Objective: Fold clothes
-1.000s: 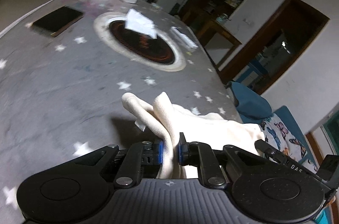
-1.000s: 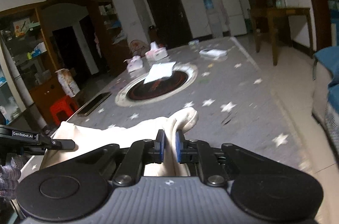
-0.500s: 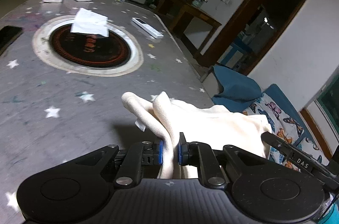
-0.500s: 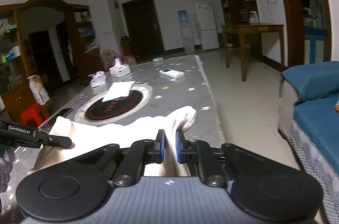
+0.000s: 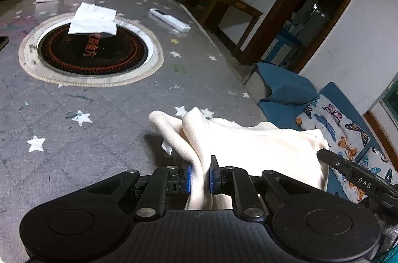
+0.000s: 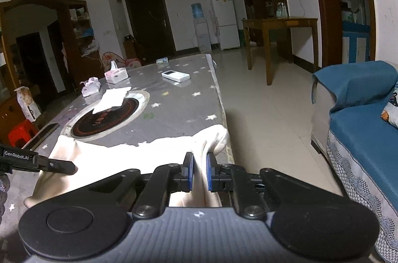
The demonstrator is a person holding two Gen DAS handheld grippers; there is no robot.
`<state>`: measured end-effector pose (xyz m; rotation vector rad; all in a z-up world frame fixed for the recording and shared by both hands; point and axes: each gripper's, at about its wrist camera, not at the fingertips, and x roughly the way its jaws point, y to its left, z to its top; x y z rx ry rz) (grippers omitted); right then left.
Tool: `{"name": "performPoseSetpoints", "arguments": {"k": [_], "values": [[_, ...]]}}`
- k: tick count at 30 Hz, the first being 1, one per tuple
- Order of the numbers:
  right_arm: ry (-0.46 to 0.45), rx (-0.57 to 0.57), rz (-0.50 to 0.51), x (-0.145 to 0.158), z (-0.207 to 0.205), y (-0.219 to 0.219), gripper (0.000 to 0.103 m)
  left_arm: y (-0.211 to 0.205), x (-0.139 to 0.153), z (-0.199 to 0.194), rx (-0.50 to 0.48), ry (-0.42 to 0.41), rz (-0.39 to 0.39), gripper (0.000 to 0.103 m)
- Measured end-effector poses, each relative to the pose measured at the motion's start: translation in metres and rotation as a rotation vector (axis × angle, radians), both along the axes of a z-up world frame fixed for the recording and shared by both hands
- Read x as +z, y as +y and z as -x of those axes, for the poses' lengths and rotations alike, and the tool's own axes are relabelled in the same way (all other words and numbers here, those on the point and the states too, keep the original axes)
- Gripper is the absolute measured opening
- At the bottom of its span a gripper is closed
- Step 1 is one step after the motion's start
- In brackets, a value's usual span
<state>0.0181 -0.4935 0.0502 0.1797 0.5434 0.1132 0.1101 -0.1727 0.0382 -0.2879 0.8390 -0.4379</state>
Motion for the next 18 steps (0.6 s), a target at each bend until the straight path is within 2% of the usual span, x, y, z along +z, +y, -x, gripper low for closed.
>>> {"name": "performPoseSetpoints", "arguments": {"k": [18], "values": [[0.101, -0.011, 0.042, -0.036, -0.022, 0.000, 0.009, 0.005, -0.025, -0.004, 0.003, 0.059, -0.022, 0.015]]}}
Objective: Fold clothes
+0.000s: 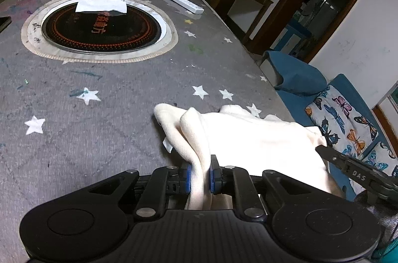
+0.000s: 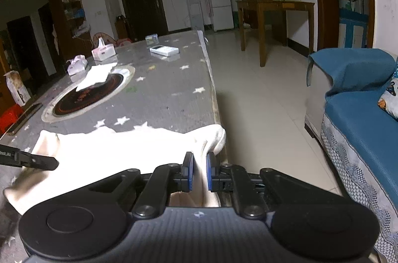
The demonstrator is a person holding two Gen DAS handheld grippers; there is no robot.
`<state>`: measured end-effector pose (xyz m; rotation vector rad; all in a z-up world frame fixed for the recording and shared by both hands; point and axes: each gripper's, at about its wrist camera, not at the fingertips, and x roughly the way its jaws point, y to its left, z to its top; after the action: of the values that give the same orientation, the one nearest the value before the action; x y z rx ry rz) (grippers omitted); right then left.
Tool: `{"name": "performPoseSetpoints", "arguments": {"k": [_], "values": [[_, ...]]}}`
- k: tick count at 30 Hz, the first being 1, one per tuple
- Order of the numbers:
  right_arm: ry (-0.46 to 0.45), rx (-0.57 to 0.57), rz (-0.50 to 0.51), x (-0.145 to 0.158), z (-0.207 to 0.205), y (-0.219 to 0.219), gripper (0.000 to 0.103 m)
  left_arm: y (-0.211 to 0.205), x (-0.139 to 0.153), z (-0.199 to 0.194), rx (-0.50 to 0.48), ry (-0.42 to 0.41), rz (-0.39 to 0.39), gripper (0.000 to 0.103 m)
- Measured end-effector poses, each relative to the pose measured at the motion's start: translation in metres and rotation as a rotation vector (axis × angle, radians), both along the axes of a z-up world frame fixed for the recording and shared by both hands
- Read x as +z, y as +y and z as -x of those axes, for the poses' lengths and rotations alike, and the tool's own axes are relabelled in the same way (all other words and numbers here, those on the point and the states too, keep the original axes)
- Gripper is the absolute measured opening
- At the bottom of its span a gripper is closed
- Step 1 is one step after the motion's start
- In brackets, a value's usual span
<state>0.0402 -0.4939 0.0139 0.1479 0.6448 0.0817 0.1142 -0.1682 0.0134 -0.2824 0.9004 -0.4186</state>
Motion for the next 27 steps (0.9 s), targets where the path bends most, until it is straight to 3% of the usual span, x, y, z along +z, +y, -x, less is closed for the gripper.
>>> {"name": "performPoseSetpoints", "arguments": {"k": [8, 16, 23, 27], "values": [[0.018, 0.015, 0.028, -0.002, 0.008, 0.004, 0.010, 0.005, 0.000, 0.013, -0.032, 0.005, 0.014, 0.015], [0.015, 0.001, 0.067, 0.003, 0.011, 0.003, 0.018, 0.013, 0.005, 0.015, -0.008, -0.014, -0.026, 0.031], [-0.018, 0.026, 0.077, 0.015, 0.015, 0.008, 0.024, 0.025, 0.018, 0.010, 0.071, -0.056, -0.042, 0.029], [-0.022, 0.068, 0.063, 0.018, 0.006, 0.018, 0.024, 0.018, 0.027, 0.008, 0.058, -0.085, -0.036, 0.027]]}}
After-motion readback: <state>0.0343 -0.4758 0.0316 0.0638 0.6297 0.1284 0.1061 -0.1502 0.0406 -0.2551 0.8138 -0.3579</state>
